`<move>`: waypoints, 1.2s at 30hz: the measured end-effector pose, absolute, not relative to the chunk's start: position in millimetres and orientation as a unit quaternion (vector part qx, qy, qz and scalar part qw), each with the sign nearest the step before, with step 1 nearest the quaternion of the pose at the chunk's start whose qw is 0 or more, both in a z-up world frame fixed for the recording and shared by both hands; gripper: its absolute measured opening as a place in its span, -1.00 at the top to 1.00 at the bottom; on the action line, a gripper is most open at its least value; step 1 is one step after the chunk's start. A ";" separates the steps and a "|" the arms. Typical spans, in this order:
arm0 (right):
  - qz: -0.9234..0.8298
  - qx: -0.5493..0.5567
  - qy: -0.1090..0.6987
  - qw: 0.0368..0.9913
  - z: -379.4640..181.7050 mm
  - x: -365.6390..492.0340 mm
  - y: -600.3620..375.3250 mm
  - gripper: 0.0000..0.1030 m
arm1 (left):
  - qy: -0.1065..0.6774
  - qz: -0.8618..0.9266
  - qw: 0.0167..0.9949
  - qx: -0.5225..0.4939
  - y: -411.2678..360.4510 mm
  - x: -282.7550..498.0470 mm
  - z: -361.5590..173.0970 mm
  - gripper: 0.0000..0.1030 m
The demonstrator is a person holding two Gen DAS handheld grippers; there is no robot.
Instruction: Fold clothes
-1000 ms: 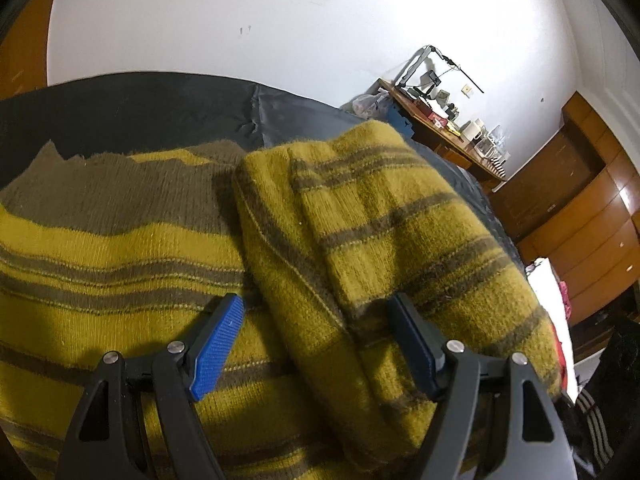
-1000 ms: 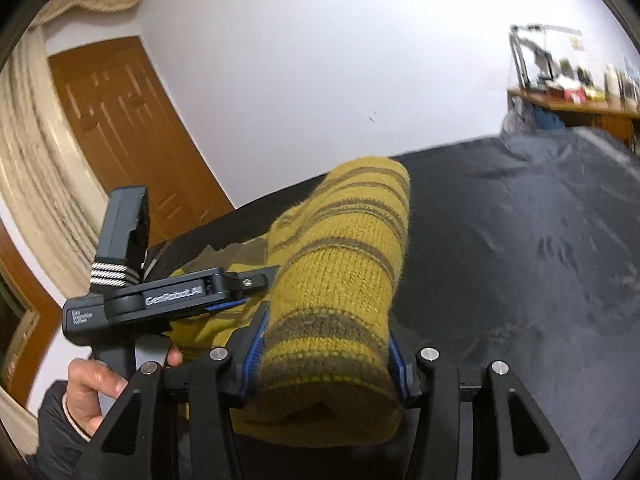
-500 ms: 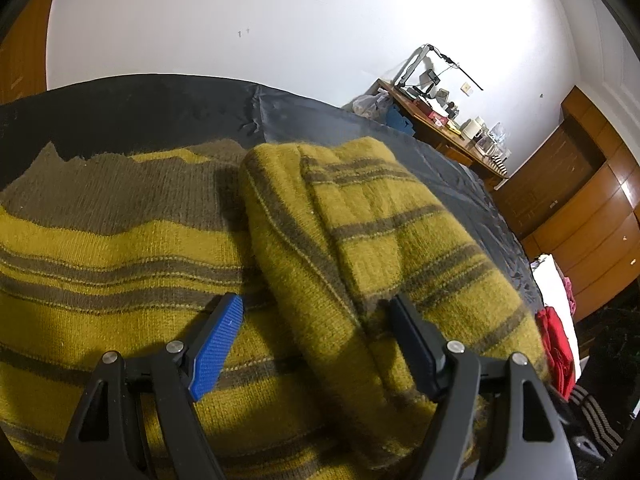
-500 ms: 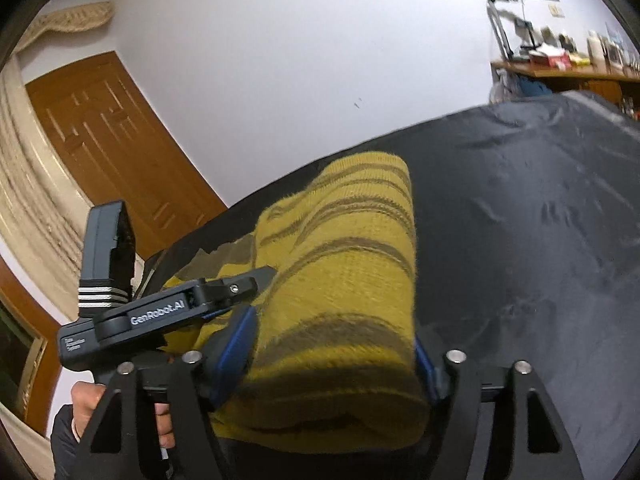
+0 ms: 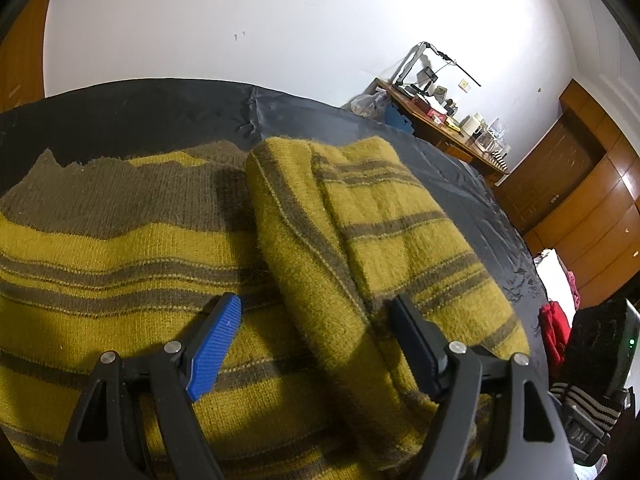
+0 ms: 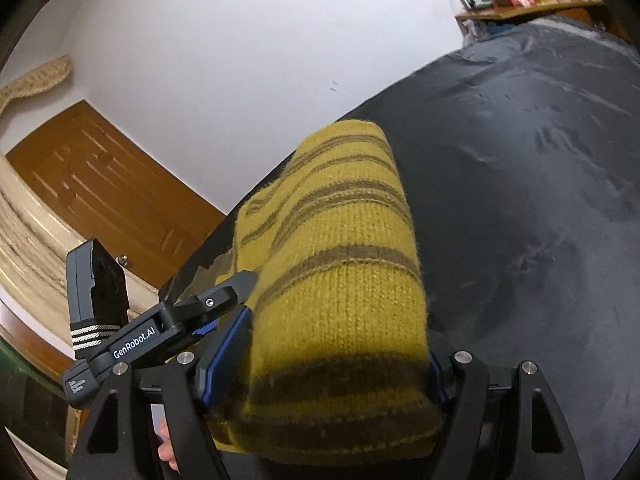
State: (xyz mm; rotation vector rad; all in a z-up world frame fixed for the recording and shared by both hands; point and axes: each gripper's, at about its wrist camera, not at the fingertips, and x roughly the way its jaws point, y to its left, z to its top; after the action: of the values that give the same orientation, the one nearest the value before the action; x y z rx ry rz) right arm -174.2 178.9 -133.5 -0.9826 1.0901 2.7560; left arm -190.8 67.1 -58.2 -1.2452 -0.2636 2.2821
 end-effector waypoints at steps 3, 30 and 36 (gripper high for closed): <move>0.900 -0.305 0.310 0.010 -120.9 -172.1 170.3 -0.02 | -0.109 0.839 0.258 -0.466 64.3 -192.0 -57.0 -0.56; 0.958 -0.222 -0.180 -0.017 -60.3 -175.6 -73.4 0.04 | -0.306 0.807 0.252 -0.437 -116.2 -186.7 -22.6 -0.56; 0.936 -0.214 -0.279 -0.030 -77.2 -175.6 -121.2 0.04 | -0.325 0.810 0.240 -0.425 -139.9 -182.2 -22.7 -0.58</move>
State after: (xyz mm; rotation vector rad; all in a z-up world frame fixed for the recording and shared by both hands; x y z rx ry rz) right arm -175.6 -121.2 -77.2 -0.6851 -0.8950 2.9967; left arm -182.2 -139.9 -22.7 -1.1623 -0.8899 2.2180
